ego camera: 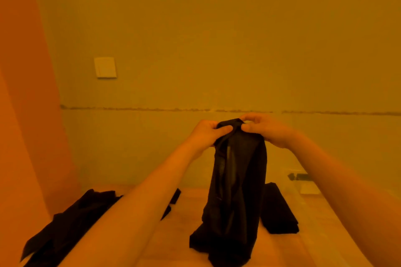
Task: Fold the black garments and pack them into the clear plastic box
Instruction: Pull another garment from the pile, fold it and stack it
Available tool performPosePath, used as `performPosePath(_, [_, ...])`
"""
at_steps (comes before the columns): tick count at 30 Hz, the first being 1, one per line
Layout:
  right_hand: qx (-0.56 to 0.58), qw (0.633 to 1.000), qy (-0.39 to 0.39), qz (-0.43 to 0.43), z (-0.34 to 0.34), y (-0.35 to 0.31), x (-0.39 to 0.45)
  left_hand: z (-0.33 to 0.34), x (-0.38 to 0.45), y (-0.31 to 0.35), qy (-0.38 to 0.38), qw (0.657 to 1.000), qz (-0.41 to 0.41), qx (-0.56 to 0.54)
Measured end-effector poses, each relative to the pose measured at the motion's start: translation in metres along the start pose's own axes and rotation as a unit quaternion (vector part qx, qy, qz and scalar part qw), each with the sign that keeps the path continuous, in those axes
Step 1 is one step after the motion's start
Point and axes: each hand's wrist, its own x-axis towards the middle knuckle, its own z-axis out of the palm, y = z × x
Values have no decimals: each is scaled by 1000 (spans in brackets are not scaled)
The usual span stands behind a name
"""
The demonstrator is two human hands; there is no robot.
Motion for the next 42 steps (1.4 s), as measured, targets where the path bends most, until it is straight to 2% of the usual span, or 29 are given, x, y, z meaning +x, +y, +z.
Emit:
performPosePath(3, [-51,999,-1,-10,2,-12,-3,-2,-2,21,-38,997,16,61])
performPosePath(8, [40,997,48,-36,-3,-18,-5,-7,-11,19,-72,991,-21,109])
performPosePath(10, [55,993,95,-38,-1,-21,-5,-2,-14,4,-38,989,-37,137])
performPosePath(11, [48,991,122,-40,-1,-24,-4,3,-17,-4,2,990,-34,137])
performPosePath(13, [9,986,161,-46,0,-29,-2,16,-24,-21,82,992,-32,85])
performPosePath(14, [-17,984,170,-50,0,-32,-2,23,-27,-30,97,993,-40,55])
performPosePath(18, [-62,981,177,-47,0,-42,-4,41,-35,-65,71,989,-104,76])
performPosePath(22, [-13,979,198,-46,-9,-48,-11,40,-38,-87,79,987,-130,59])
performPosePath(25, [-33,979,198,-28,-23,-45,-17,27,-38,-97,80,983,-144,77])
performPosePath(27, [-53,978,199,-18,-30,-41,-22,11,-39,-96,69,985,-155,26])
performPosePath(29, [-52,977,208,-12,-36,-36,-25,-8,-39,-87,35,985,-158,-64])
performPosePath(31, [-11,973,229,-4,-42,-30,-26,-29,-39,-69,19,986,-140,-93])
performPosePath(34, [118,959,258,1,-49,-22,-24,-60,-39,-36,-25,990,-124,-63])
performPosePath(36, [164,948,274,-5,-53,-18,-23,-77,-38,-13,-27,993,-114,9])
performPosePath(38, [151,948,281,-8,-55,-16,-21,-91,-33,3,39,991,-87,92])
performPosePath(39, [129,951,279,-10,-54,-15,-20,-97,-28,11,75,990,-71,97])
performPosePath(40, [100,957,273,-11,-54,-15,-18,-103,-25,20,95,991,-61,74])
performPosePath(42, [41,966,255,-8,-53,-19,-15,-115,-19,37,74,995,-62,9])
